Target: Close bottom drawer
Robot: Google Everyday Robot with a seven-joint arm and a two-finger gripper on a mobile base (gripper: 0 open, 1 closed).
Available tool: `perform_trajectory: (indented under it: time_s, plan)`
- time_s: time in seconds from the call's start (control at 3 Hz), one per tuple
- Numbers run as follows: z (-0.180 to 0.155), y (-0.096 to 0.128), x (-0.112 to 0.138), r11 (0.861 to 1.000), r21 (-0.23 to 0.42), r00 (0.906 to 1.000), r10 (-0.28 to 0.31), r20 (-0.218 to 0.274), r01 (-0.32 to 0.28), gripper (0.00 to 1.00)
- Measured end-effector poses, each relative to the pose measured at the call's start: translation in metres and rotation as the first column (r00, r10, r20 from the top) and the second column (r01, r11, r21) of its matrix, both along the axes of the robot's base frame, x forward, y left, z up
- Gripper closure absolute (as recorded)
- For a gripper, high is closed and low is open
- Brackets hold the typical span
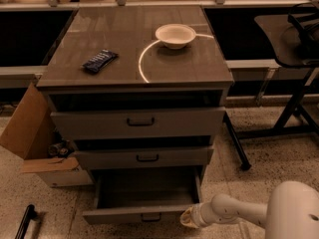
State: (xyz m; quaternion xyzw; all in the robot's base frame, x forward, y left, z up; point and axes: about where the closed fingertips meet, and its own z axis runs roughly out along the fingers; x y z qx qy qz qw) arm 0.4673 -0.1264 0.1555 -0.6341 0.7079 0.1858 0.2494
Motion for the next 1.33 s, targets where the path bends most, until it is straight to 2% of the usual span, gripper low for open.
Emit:
perform_trajectory:
  time_s: [0.33, 0.67, 1.0, 1.33]
  plan:
    - [-0.001, 0.002, 0.022, 0.999, 0.038, 0.9982, -0.028, 0.053, 0.026, 1.0]
    - [-0.005, 0.004, 0.042, 0.996, 0.056, 0.9922, -0.075, 0.1, 0.07, 1.0]
    - [-0.011, 0.002, 0.065, 0.992, 0.077, 0.9858, -0.113, 0.125, 0.104, 1.0]
    - [-0.012, -0.006, 0.101, 0.983, 0.117, 0.9769, -0.159, 0.143, 0.143, 1.0]
